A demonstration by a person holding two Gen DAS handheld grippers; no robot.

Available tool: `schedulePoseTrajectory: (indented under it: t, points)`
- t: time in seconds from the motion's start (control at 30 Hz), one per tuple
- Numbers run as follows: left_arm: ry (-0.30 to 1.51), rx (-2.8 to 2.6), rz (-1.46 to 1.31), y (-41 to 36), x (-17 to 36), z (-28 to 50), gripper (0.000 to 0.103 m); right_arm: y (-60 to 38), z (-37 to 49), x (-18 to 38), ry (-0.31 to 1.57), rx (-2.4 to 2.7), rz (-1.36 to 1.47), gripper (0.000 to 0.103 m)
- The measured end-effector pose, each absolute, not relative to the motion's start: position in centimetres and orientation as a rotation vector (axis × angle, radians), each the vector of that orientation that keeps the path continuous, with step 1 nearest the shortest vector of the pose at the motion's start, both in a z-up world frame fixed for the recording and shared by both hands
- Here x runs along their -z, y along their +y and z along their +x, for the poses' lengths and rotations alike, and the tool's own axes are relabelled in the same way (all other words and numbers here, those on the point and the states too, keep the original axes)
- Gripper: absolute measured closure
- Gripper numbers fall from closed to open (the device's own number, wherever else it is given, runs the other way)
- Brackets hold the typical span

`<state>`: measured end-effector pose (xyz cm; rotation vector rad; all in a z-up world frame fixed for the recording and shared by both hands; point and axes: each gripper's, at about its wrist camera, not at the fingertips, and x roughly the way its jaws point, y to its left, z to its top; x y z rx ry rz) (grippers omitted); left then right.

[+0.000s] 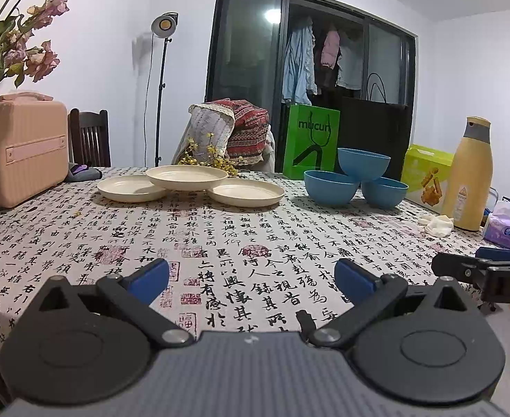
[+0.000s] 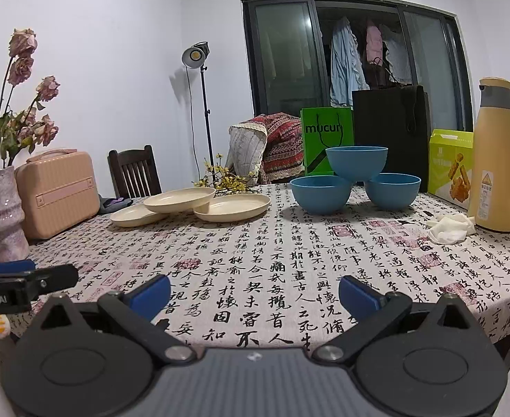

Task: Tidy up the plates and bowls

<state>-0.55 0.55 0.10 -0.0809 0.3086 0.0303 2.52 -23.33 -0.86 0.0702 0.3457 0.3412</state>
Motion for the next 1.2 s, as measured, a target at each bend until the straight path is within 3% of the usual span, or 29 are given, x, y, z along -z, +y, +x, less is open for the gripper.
schedulePoseTrajectory:
  t: [1.2]
  points:
    - [0.321,-0.058,-0.096,1.2,0.5,0.5,0.000,-22.8,4.4,2.0,0.402,-0.358,0.064,0.000]
